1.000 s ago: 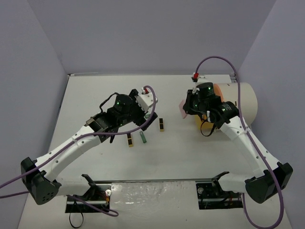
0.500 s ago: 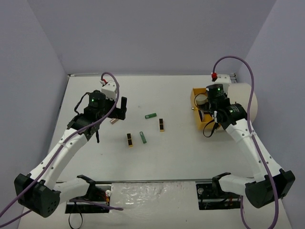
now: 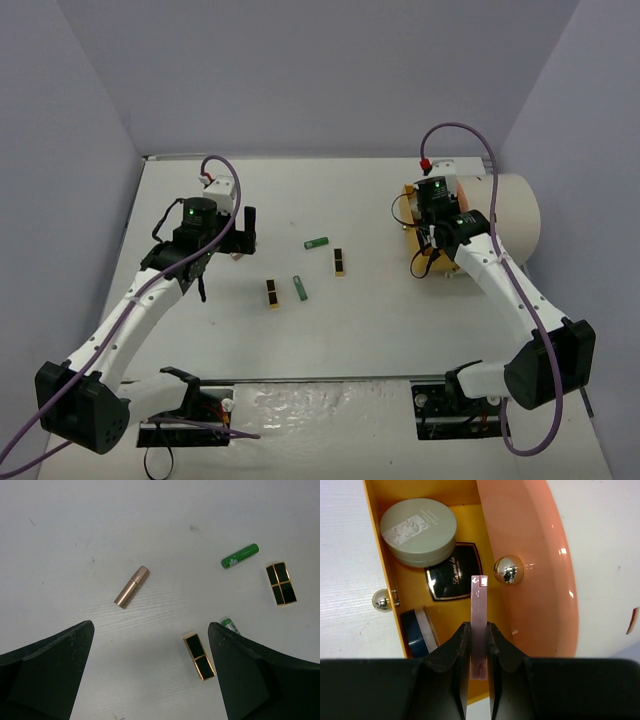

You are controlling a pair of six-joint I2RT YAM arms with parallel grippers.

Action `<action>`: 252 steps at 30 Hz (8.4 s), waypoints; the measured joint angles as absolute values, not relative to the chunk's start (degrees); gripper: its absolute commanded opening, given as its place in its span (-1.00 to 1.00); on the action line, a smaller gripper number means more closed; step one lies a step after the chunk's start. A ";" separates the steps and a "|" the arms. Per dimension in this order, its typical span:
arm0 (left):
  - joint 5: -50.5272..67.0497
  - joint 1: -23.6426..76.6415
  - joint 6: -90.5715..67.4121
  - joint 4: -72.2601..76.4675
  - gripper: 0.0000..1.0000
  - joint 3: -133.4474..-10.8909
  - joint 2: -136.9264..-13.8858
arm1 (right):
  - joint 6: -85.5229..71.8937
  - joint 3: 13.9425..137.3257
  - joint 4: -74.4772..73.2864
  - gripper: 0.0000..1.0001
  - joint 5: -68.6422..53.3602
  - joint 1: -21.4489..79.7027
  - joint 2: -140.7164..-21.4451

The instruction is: Organize the makeup

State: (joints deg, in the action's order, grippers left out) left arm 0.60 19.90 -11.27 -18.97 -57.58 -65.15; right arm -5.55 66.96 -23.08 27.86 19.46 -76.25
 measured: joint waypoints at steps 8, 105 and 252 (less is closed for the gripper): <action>0.62 19.90 -11.42 -18.96 0.94 -57.58 -64.59 | -5.67 66.12 -20.97 -0.31 28.09 19.49 -80.25; 38.63 47.73 -6.85 11.95 0.06 -122.51 -137.61 | -24.01 78.85 -10.07 0.98 -29.24 -30.09 -85.19; -18.05 13.75 -12.12 -26.77 0.94 -51.16 -45.36 | 8.49 67.02 -0.12 -1.00 69.26 33.04 -119.15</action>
